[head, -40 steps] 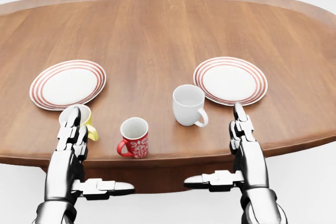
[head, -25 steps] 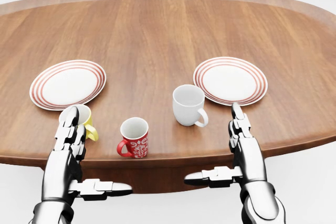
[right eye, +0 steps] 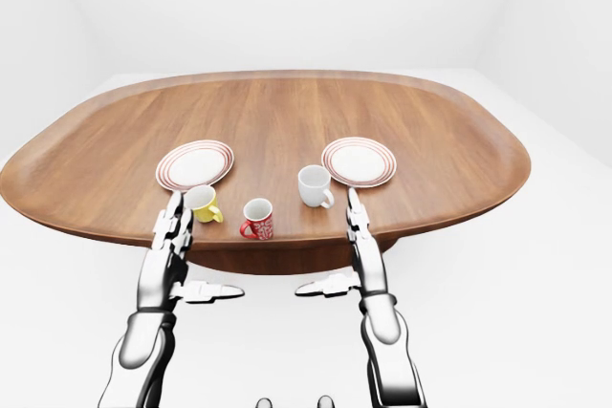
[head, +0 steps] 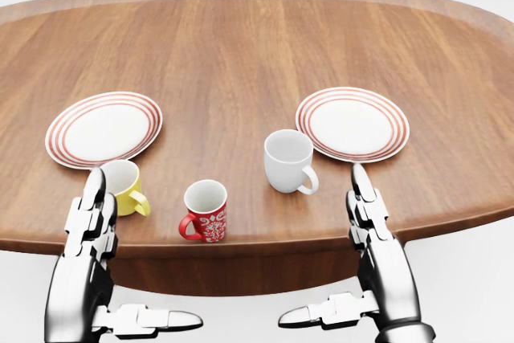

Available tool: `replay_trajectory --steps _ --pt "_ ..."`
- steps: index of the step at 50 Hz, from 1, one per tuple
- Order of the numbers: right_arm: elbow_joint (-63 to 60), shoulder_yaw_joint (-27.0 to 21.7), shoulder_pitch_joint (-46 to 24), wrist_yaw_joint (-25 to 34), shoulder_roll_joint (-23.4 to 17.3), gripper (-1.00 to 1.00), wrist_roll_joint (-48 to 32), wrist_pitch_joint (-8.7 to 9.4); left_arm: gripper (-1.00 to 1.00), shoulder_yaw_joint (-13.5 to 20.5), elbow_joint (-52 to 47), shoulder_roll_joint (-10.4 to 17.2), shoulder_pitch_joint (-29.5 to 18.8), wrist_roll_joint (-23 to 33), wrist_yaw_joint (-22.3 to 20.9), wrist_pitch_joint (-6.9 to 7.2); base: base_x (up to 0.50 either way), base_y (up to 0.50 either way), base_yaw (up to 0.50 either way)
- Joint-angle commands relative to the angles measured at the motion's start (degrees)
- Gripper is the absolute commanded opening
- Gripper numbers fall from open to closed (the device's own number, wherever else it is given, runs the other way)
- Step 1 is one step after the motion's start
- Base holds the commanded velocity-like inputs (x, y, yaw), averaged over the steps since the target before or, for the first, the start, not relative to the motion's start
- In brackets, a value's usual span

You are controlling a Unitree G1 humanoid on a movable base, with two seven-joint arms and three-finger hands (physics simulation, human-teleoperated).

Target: Put the red mug on the left plate.

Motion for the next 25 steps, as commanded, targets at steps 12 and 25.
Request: replay_trajectory --steps 12,25 --pt "-3.5 0.9 3.1 1.8 0.1 1.00 -0.2 0.00 1.00 -1.0 -3.9 0.0 3.4 0.7 0.2 0.00 0.00 0.00 0.00" --pt "-1.2 0.3 0.3 1.0 0.2 1.00 -0.6 0.00 1.00 -1.1 -3.4 0.0 3.2 0.8 0.0 0.00 0.11 0.31 0.00"
